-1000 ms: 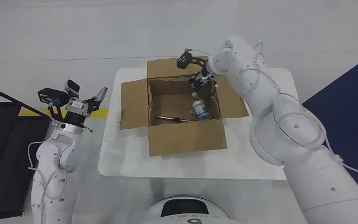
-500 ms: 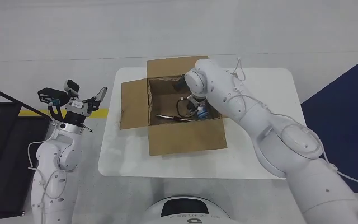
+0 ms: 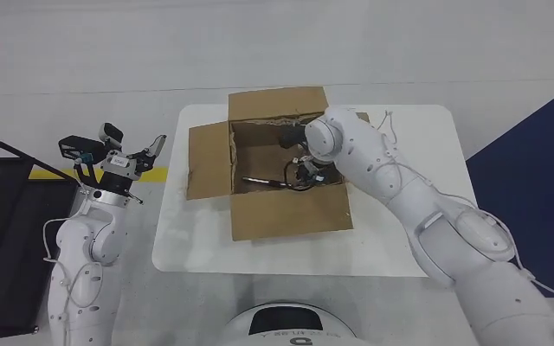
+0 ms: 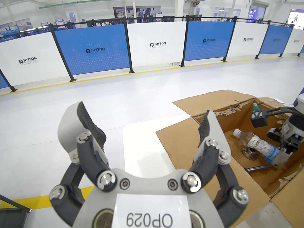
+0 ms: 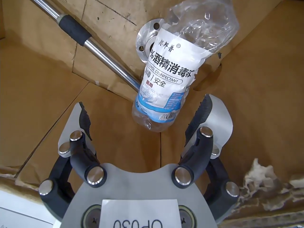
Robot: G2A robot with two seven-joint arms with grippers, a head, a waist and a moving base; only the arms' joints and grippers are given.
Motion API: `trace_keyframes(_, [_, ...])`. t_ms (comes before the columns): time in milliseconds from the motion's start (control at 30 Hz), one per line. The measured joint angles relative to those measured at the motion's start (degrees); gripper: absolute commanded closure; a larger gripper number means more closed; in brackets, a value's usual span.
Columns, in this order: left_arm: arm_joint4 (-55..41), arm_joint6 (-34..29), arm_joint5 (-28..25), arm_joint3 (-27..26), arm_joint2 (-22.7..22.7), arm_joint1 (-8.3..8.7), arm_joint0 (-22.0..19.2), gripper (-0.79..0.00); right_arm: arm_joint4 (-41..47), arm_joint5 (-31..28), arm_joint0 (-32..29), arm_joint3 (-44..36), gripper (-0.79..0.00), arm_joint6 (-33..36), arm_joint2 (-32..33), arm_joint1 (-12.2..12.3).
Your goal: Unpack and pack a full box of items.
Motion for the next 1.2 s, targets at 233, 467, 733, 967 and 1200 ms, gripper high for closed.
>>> trace_keyframes(233, [0.00,0.00,0.00,0.00,0.00,0.00,0.00,-0.785,-1.15,-0.55,0.20,1.70,-0.677,-0.08,-1.28,-1.28])
trace_keyframes(467, [0.00,0.00,0.00,0.00,0.00,0.00,0.00,-0.785,-0.45,-3.38,1.42,5.13,-0.369,-1.01,-2.47,-3.36])
trace_keyframes(733, [0.00,0.00,0.00,0.00,0.00,0.00,0.00,-0.785,0.51,-6.09,3.32,11.18,0.000,-2.74,-3.45,-6.01])
trace_keyframes(967, [0.00,0.00,0.00,0.00,0.00,0.00,0.00,-0.785,2.80,-11.56,5.16,10.98,0.000,-5.51,0.49,-4.70])
trace_keyframes(1200, [0.00,0.00,0.00,0.00,0.00,0.00,0.00,-0.785,3.82,-16.42,2.22,2.30,0.000,-4.62,7.41,0.19])
